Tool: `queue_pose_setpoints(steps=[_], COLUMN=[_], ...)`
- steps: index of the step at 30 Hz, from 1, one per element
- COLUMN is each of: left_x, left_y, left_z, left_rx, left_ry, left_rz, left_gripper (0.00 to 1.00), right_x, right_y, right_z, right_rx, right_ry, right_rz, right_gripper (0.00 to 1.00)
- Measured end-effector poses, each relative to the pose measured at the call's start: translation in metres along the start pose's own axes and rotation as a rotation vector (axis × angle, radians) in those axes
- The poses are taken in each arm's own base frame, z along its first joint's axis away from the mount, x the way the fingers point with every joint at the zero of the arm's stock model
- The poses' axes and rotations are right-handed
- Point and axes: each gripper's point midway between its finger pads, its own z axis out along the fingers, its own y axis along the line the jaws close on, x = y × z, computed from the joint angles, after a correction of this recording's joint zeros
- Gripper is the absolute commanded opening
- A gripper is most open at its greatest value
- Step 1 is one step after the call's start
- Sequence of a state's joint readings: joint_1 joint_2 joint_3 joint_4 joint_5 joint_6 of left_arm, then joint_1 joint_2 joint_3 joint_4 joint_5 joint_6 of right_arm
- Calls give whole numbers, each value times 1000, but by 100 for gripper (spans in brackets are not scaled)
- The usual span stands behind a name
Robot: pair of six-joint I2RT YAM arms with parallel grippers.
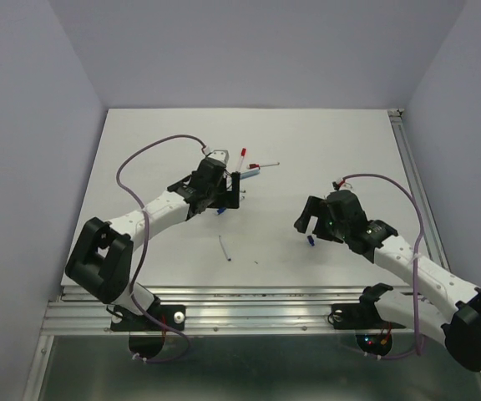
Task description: Open the pen caps
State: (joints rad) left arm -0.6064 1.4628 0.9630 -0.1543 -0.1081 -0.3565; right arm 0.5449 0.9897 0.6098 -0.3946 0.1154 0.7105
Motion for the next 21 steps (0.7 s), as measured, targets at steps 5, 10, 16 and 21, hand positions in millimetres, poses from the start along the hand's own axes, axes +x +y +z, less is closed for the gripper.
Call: queue_pose_setpoints(steps=[5, 10, 16, 21], left_x=[20, 33, 47, 57], left_y=[8, 10, 16, 21], left_z=[22, 34, 48, 55], left_rx=[-4, -4, -28, -45], left_ry=[84, 126, 165, 196], left_rz=[21, 40, 64, 82], left_gripper=[93, 92, 92, 91], right_x=[1, 0, -3, -5], right_y=[-1, -3, -6, -7], right_z=[-2, -7, -15, -21], right_rx=[-1, 4, 4, 1], right_ry=[3, -6, -28, -45], right_rz=[-15, -18, -17, -15], right_gripper=[100, 100, 100, 100])
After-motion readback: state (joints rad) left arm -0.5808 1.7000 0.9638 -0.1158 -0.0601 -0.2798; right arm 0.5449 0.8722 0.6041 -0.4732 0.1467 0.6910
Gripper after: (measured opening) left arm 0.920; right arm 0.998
